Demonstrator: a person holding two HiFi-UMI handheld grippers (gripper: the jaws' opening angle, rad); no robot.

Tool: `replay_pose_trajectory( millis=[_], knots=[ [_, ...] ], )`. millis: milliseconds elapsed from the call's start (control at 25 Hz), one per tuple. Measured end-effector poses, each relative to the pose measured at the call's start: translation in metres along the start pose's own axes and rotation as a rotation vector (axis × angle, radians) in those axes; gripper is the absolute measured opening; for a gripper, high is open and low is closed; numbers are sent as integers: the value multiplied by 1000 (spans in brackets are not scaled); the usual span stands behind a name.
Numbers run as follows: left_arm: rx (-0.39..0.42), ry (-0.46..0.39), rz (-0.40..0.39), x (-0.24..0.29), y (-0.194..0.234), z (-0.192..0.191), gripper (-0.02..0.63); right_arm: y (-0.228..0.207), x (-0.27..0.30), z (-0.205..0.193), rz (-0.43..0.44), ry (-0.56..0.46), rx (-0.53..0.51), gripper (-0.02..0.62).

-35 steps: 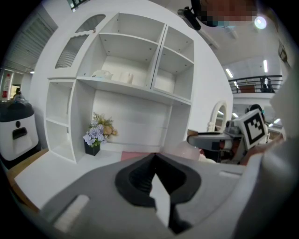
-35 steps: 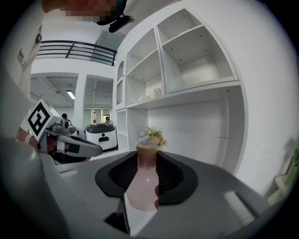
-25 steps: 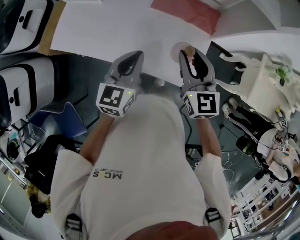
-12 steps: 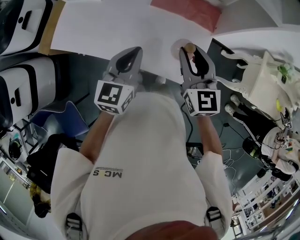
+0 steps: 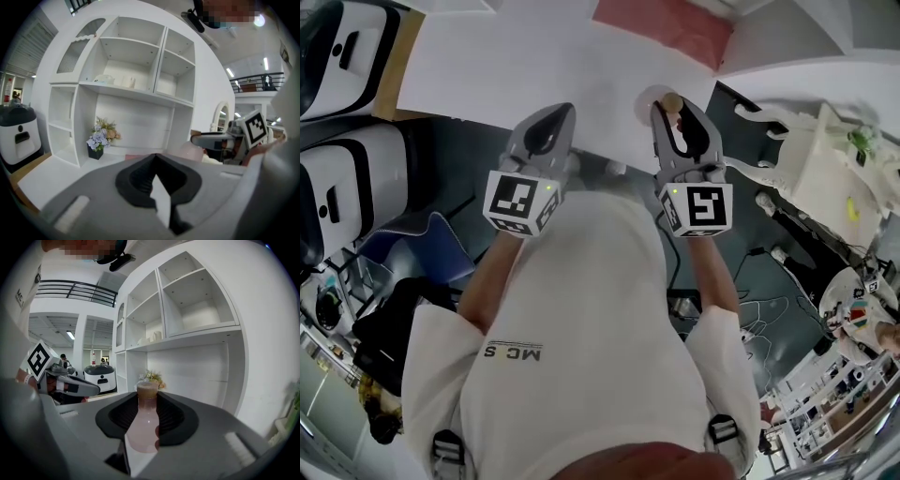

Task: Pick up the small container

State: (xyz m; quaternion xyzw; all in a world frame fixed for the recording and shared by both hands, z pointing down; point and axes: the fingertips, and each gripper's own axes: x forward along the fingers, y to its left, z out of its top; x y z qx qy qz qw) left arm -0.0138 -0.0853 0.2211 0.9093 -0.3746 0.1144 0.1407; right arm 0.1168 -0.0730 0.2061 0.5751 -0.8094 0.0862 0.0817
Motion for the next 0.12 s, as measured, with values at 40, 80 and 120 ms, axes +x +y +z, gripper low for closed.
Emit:
replay_pose_trajectory(
  millis=[40, 80, 120],
  knots=[
    [2, -1, -4, 2, -2, 0, 0, -1, -1, 0, -1, 0, 0, 123],
    [3, -1, -7, 3, -3, 0, 0, -3, -1, -1, -3, 0, 0, 123],
    [4, -2, -10, 4, -5, 1, 0, -4, -2, -1, -4, 0, 0, 123]
  ],
)
